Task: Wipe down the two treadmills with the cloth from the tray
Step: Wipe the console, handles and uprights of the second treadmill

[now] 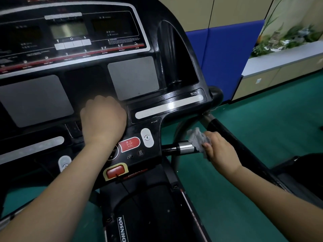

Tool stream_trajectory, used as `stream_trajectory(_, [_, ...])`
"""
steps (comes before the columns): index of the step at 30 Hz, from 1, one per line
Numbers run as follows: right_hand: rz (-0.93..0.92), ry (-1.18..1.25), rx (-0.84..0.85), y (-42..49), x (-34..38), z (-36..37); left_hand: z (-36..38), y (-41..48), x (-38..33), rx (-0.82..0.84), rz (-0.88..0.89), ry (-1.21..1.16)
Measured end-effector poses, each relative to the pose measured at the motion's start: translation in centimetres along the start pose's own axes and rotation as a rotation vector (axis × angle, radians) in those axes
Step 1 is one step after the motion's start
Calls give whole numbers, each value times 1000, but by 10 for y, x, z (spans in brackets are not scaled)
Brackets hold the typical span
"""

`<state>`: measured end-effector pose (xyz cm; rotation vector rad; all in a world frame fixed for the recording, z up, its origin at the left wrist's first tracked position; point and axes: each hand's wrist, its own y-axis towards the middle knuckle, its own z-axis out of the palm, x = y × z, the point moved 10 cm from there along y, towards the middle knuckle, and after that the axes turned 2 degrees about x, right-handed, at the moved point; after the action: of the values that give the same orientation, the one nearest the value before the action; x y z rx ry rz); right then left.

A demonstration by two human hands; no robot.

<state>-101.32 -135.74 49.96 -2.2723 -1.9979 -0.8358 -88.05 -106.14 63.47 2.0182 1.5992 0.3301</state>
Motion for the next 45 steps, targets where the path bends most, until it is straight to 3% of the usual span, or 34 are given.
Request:
stream_trajectory(3, [99,54,-124,-7,6,3,0,1,-1,-6,-1,8])
stream_trajectory(6, [32,-19,-210,-6,36,0,0,0,-3,-8,1,18])
stream_trajectory(12, [-278,-198,-179,0,117,24,-1,-1,-2,-14,-5,11])
stream_trajectory(16, [-342,-236,-96,8,95,22,-1,-1,-1,-13,2,8])
stream_trajectory(23, [51,61,-234,0,30,5,-2,-1,-1,-22,-3,9])
stream_trajectory(32, [459,526,-464,-28,10,6,-2,-1,-1,-25,-1,1])
stream_trajectory(40, [985,893,-570,-53,20,32,-3,-1,-3,-20,-3,-9])
stream_trajectory(42, [1051,1008,-556,-55,32,44,-3,-1,-3,-20,0,-9])
stream_trajectory(45, [1088,1122,-399,-54,61,73,-2,-1,-3,-20,5,-12])
